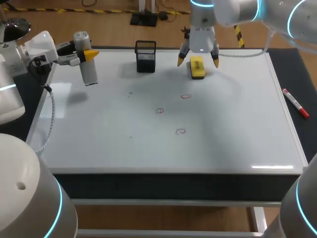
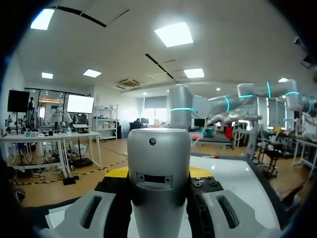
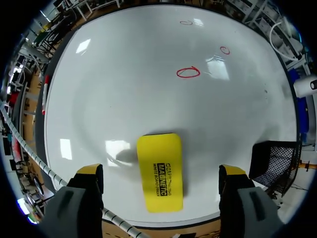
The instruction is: Pick up the inspection probe, press it on each red-marked spot on the whiteboard one by one, put down the probe, pick up the eraser, and wipe off all the red marks.
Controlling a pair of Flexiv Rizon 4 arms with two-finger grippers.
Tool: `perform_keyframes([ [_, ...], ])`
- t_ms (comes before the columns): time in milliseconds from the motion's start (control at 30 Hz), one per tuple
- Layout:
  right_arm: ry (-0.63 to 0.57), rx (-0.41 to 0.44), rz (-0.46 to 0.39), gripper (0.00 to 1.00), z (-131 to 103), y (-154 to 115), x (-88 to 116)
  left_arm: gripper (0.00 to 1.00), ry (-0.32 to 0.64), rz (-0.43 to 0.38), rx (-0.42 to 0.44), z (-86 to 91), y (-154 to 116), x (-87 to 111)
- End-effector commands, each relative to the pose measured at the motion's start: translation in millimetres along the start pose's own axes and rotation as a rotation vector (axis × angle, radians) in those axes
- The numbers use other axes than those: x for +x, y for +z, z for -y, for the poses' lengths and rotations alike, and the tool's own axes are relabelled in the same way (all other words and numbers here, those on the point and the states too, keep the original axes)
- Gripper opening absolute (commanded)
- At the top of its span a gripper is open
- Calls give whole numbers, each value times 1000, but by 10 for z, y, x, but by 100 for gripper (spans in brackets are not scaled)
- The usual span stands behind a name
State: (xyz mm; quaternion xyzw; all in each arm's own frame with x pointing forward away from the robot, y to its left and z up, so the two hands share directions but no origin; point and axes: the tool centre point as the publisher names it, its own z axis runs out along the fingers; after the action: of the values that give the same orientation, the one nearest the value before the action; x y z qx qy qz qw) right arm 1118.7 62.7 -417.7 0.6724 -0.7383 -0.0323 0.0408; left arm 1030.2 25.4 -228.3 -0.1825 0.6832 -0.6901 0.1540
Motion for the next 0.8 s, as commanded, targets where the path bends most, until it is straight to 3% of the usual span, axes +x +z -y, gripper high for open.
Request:
perform_keyframes([
  [33, 0, -14, -8, 45, 53, 15, -13, 0, 2, 1, 4, -3, 5, -1],
  [67, 0, -16, -7, 40, 53, 16, -12, 0, 2, 1, 4, -3, 5, -1],
  [133, 3, -18, -4, 20, 56, 21, 1, 0, 2, 1, 4, -3, 5, -1],
  [167, 5, -19, -3, 4, 60, 25, 11, 0, 2, 1, 4, -3, 5, -1],
  [200, 7, -19, -3, 0, 64, 30, 20, 0, 2, 1, 4, -3, 5, -1],
  [567, 39, 8, 27, 0, 95, -226, 142, 0, 2, 1, 4, -3, 5, -1],
  [800, 96, 24, 37, 0, 85, -403, 330, 0, 2, 1, 4, -3, 5, -1],
])
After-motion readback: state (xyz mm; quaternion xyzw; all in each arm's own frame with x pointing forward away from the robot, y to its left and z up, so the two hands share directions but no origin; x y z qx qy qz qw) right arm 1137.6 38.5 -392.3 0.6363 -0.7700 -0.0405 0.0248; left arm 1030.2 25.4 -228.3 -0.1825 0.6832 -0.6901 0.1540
